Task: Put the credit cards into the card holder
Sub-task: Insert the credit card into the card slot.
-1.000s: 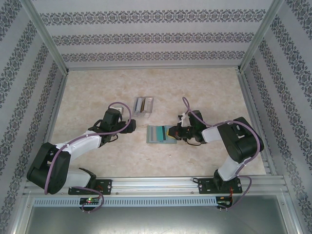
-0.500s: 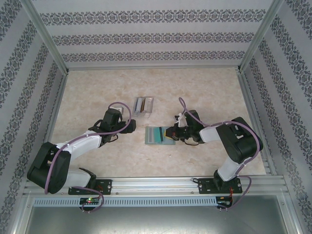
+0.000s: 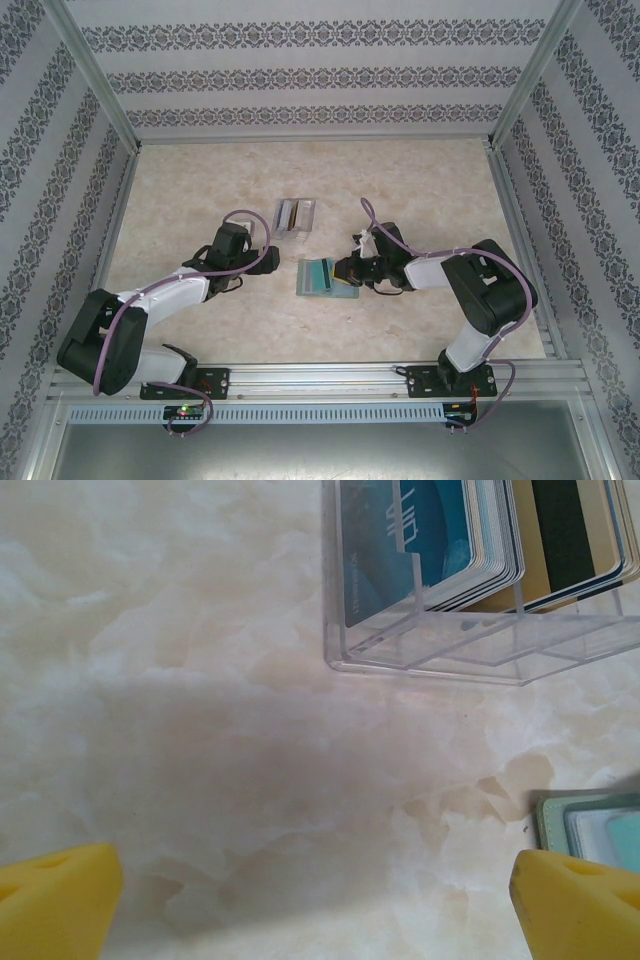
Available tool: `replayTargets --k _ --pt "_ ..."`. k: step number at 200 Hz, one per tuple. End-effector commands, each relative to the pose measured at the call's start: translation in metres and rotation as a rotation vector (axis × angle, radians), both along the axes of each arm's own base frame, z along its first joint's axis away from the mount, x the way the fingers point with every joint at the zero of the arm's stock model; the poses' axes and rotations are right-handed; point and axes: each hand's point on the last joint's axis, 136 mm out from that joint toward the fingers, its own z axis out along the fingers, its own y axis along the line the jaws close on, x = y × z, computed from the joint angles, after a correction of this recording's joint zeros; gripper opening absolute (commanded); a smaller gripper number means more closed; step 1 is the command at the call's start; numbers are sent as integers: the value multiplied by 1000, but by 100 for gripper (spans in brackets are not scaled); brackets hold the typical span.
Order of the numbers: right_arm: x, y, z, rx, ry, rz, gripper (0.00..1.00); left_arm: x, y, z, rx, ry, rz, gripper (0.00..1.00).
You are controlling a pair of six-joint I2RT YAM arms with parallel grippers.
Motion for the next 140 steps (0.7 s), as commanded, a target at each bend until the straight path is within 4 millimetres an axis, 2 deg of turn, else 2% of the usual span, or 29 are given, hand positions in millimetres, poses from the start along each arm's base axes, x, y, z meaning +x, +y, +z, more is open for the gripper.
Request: replayTargets --k 1,30,64,101,140 --pt "2 4 -3 -20 13 -5 9 2 -5 1 -23 2 3 100" --pt "0 6 -8 -40 33 -23 9 1 -7 0 -34 10 -4 100" --pt "-4 14 -8 -45 38 0 14 -2 -21 -9 -102 58 -33 100" --pt "-5 23 -8 -64 33 32 18 -2 -25 -10 -117 67 -52 100" --pt "-4 31 -7 -72 36 50 21 -7 -47 -17 -196 108 -141 100"
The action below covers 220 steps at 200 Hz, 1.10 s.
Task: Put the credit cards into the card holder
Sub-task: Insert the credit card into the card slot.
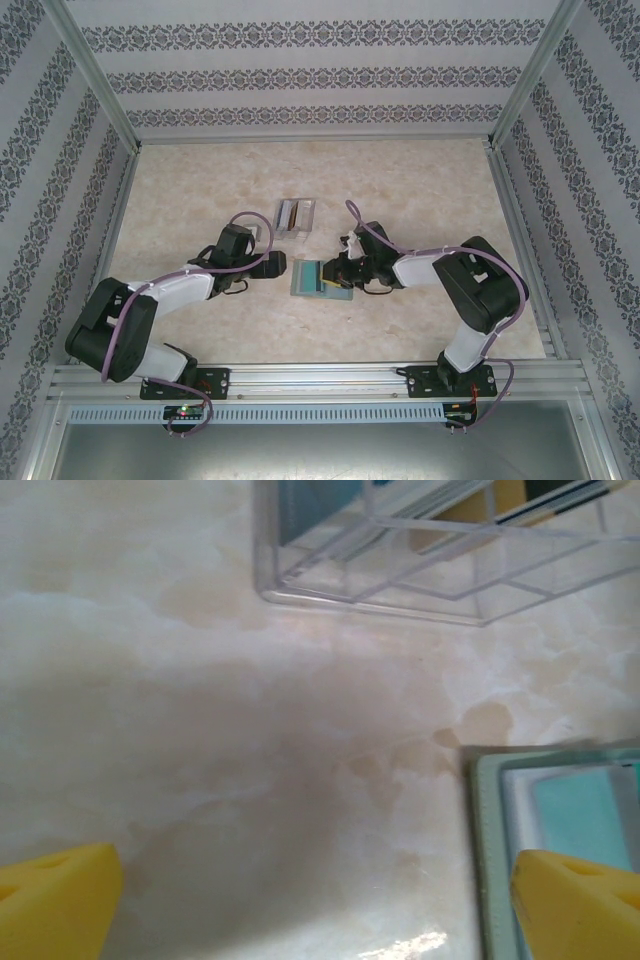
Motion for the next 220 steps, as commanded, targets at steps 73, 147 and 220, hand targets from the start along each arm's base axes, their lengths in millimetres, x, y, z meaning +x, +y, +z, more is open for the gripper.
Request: replayTargets --k 73,147,220 --pt "-4 27 0 -13 1 72 30 3 -12 10 -51 -18 -29 100" --pt "-8 41 3 4 22 86 35 -46 -9 19 -148 252 66 100" --pt "-8 56 -3 6 49 104 32 -91 -40 -4 -354 500 -19 60"
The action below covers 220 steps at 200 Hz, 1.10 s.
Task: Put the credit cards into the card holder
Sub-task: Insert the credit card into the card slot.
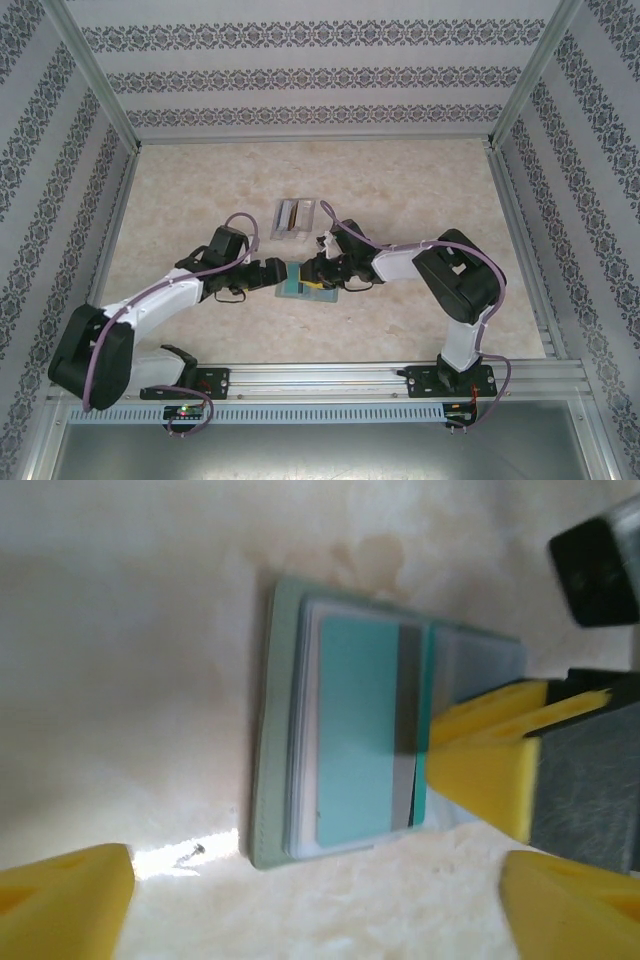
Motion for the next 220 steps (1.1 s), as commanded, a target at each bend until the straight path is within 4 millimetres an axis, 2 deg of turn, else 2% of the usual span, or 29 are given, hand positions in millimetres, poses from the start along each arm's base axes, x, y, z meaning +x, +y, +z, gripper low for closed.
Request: replayTargets --k 1,15,25,33,68,89,103,132,159,199,220 --pt "-2 6 -3 -6 23 4 32 -25 -18 -21 -125 166 -31 59" --pt "-3 5 -3 -9 29 0 28 -26 -24 -26 -163 181 -36 31" --pt "-4 5 -3 -10 31 1 27 -26 -26 -28 -171 187 -36 19" --pt "-5 5 -3 -10 33 1 25 -25 -26 -29 -172 183 -40 14" --pt "-8 8 -5 -13 43 11 17 -24 -21 -32 -122 167 -57 3" --pt "-8 11 -6 -15 46 14 15 -23 -15 -34 -79 164 -44 2" --pt "-9 11 -8 -23 51 14 15 -22 -6 -34 -24 150 -29 5" --pt "-11 10 -11 -30 56 18 14 -10 15 -33 122 84 -6 8" --pt "-12 9 -9 -31 54 19 15 0 23 -32 177 62 23 9" --pt "-16 7 -9 -40 55 28 27 3 16 -41 150 78 19 10" --pt "-17 6 -6 -39 51 31 28 2 5 -46 94 93 4 6"
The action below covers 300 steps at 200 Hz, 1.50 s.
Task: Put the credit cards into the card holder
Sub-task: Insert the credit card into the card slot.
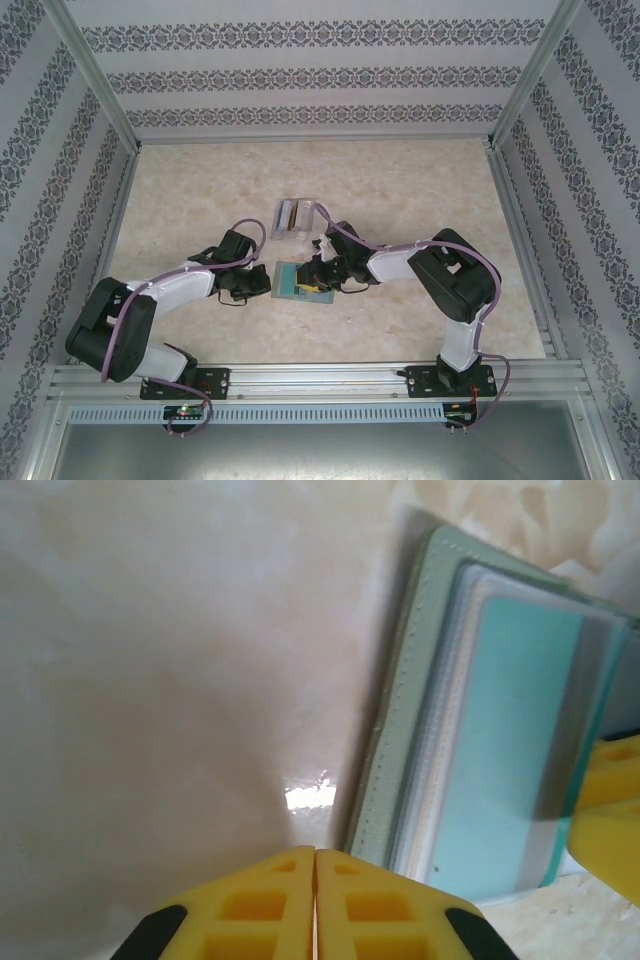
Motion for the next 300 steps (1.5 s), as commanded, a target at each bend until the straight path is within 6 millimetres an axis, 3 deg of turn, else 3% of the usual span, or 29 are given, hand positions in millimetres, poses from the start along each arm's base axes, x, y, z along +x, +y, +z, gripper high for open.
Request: replayTargets --k 1,49,122,145,216,253,300 --pt "-9 -3 -3 -31 19 13 28 2 -10 -5 -36 5 -23 6" --pt "-14 3 -1 -33 19 32 24 2 -23 -7 -108 19 -45 0" --pt "-11 18 -4 -76 1 39 18 2 -43 -6 -223 46 -49 0" --pt "-11 10 -6 -125 -8 30 26 0 -42 -4 -219 45 -45 0" --pt "-15 -26 3 -328 -73 39 35 -1 -36 -3 -192 42 -22 0" --pt "-13 -44 3 -436 -93 36 46 0 -38 -2 -203 44 -20 0" --pt "-16 -34 8 -402 -98 56 41 1 -41 -2 -218 47 -25 0"
